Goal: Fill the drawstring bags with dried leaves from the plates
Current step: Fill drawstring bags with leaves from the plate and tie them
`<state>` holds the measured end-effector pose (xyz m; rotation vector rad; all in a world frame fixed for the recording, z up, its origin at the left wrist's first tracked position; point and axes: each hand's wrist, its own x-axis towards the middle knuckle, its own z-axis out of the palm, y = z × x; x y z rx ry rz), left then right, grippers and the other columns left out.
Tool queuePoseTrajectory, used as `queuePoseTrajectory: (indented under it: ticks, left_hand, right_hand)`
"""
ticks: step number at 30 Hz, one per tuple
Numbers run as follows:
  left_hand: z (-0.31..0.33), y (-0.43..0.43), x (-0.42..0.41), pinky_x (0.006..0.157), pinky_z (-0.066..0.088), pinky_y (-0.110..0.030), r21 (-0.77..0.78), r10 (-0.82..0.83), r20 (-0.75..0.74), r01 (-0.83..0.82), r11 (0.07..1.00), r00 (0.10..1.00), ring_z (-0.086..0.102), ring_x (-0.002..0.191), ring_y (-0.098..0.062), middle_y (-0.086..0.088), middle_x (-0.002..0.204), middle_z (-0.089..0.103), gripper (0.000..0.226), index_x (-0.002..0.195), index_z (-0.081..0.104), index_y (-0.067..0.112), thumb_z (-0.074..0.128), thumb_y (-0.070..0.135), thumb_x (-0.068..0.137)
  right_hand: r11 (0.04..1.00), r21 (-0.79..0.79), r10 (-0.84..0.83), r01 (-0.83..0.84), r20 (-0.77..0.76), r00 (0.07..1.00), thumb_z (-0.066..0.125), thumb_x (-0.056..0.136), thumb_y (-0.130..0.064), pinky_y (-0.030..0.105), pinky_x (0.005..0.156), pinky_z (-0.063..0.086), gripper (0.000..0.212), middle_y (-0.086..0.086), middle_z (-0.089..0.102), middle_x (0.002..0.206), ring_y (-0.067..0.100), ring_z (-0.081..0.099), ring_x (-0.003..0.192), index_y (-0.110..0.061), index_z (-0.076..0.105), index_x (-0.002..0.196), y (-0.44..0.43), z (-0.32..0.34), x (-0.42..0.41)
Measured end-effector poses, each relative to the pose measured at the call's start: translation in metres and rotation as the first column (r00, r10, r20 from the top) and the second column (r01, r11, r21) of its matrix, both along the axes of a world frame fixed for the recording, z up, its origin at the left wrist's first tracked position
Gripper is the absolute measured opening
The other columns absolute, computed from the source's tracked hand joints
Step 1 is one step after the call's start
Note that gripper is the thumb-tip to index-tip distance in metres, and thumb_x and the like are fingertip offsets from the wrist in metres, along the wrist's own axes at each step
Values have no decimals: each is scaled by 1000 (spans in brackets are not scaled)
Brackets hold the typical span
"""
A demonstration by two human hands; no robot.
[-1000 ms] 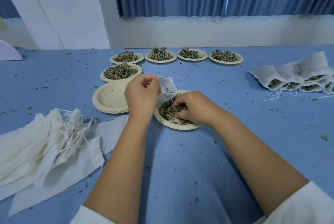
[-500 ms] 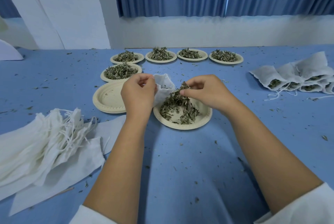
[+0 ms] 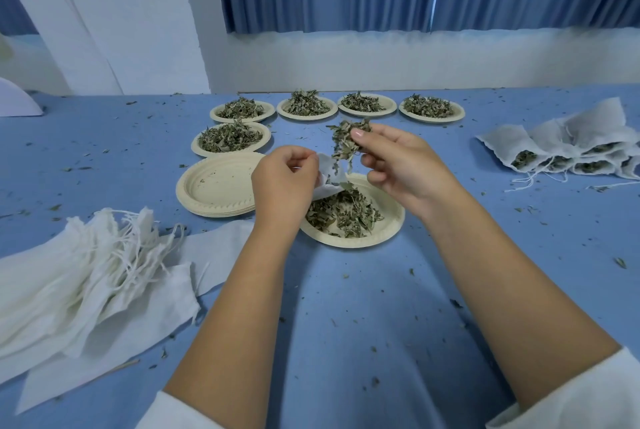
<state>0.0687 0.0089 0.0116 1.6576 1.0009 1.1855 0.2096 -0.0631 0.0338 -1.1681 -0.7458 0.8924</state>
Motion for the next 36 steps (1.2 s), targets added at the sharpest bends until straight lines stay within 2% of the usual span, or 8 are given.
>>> queuePoseTrajectory:
  ticks: [3,8,13,19,22,28,32,36]
  left_hand:
    - [0,0,1,78,59,-36,-17,-11,0,11,1000,1000,70,70,-14,4,69,70,11,84,71,19,64,15,91]
    - [0,0,-1,79,59,-37,-22,-2,25,3,1000,1000,69,65,-9,6,65,70,14,78,71,24,65,17,89]
    - [1,0,-1,81,60,-40,-55,-13,66,16,998,998,70,65,-12,7,60,68,16,77,69,25,65,15,89]
    - [2,0,-1,77,61,-36,-67,-24,77,29,997,997,69,60,-8,4,66,69,16,79,68,23,63,12,90]
    - [2,0,-1,77,61,-36,-74,-27,87,33,997,996,69,60,-9,2,67,69,14,81,70,19,63,12,90]
    - [1,-1,1,83,59,-41,-60,-58,68,62,996,996,72,70,-14,7,61,69,15,78,68,23,65,13,89]
    - [-1,-1,2,80,60,-43,-55,-91,22,92,994,996,72,71,-14,5,66,71,12,81,71,18,64,11,86]
    - [-2,-1,1,69,62,-44,-43,-146,-6,145,988,989,71,67,-18,2,64,70,13,80,71,16,63,8,87]
  right_hand:
    - [998,43,37,-37,-14,999,74,84,-18,14,43,34,7,-11,62,69,3,50,60,-18,71,91,5,-6,-8]
    - [994,-43,-93,101,146,985,79,79,-28,15,50,41,41,-11,67,82,-1,58,62,-16,65,117,8,-13,-10]
    - [992,-61,-88,109,277,957,77,81,-30,17,56,44,16,-19,70,73,-5,61,63,-30,65,91,9,-19,-11]
    - [990,37,-140,137,404,904,76,83,-16,9,56,45,13,-12,72,72,-3,62,62,-27,68,81,10,-23,-17]
    - [973,32,-203,227,578,790,78,81,-19,16,69,48,12,-9,69,81,3,58,66,-24,68,87,13,-28,-15]
    - [964,14,-125,264,905,407,69,83,-20,18,62,39,17,-28,55,63,-1,51,63,-28,75,97,9,-32,-15]
    - [982,-37,-15,185,962,272,64,87,-19,29,69,44,22,-7,72,101,7,47,74,-25,74,106,6,-29,-15]
    - [970,-127,96,209,984,151,60,89,-21,33,61,43,20,-1,66,80,15,49,71,-28,73,102,4,-25,-15]
